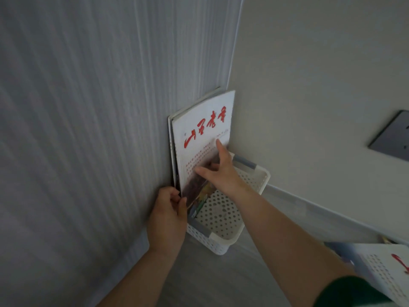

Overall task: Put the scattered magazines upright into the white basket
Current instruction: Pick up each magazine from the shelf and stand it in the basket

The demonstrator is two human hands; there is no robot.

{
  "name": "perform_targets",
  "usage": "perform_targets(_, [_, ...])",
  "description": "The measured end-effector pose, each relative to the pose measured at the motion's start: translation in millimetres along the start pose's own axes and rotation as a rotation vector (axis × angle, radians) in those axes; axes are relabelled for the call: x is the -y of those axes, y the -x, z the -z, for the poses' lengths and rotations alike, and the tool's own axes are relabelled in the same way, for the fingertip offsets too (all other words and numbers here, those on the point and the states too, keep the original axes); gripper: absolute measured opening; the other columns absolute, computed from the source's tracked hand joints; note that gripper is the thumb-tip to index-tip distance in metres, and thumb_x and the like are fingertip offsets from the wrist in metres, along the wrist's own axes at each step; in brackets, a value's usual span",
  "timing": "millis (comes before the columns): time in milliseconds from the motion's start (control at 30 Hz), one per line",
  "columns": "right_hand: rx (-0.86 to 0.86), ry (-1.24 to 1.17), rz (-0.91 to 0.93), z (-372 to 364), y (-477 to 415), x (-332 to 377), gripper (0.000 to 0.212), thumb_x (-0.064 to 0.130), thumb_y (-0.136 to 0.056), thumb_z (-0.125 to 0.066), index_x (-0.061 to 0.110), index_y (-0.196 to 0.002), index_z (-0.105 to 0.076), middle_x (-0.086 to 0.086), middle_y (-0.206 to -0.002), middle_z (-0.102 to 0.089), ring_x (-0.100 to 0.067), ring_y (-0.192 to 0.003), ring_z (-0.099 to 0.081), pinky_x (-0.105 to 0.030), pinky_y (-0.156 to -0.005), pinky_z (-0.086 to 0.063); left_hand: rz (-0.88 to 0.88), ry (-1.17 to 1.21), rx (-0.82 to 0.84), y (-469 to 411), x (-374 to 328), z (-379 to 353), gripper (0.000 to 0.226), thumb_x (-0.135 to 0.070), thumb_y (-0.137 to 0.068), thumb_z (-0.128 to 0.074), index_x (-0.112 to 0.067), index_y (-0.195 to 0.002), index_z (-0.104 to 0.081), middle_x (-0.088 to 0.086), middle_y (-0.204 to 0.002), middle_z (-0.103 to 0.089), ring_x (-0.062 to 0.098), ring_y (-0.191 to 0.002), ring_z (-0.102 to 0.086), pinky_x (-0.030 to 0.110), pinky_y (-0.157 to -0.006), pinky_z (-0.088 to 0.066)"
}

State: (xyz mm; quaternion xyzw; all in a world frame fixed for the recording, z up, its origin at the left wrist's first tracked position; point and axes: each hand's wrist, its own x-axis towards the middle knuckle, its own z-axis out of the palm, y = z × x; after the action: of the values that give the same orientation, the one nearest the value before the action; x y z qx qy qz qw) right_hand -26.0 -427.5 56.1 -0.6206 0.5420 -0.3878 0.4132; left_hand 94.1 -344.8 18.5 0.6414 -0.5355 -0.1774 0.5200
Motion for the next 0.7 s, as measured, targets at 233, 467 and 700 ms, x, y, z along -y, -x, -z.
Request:
perform_targets(233, [0.053,0.046,-0.028,-4.5,0.5,3.0,0.079,0.027,-0.081,-0.064,0.027,-0.142,-0.013,-0.002,-0.151,-0.018,-0.023,-0.134,-0.029,-0.046,-0.11,-0.032,-0.147,-0.121,0.107,3.7,-1.7,6.1,0.035,-0.001,-0.085,-0.048,-0.01,-0.118,-0.057,0.017,-0.104,-0.06,0.031,-0.092,-0.058,0.034,-0.078,-0.046])
perform_targets(467, [-0.176,0.072,-0.003,28.2,52.0,9.2,0.054,0.018,-0.085,-0.058,0.016,-0.133,-0.036,-0.008,-0.137,-0.039,-0.018,-0.113,-0.046,-0.025,-0.089,-0.039,-0.179,0.003,0.239,29.0,-23.9,11.5,0.021,-0.001,-0.084,-0.052,-0.005,-0.102,-0.062,0.001,-0.092,-0.054,0.017,-0.081,-0.053,0.024,-0.07,-0.04])
perform_targets(700, [-0.48,0.229,-0.145,102.5,173.4,-50.0,0.03,0.007,-0.081,-0.06,0.006,-0.111,-0.057,-0.01,-0.119,-0.052,-0.024,-0.109,-0.051,-0.019,-0.085,-0.035,-0.247,0.049,0.59,95.4,-43.1,-9.8,0.014,0.001,-0.083,-0.052,-0.005,-0.086,-0.065,0.0,-0.087,-0.061,0.017,-0.083,-0.056,0.017,-0.071,-0.039])
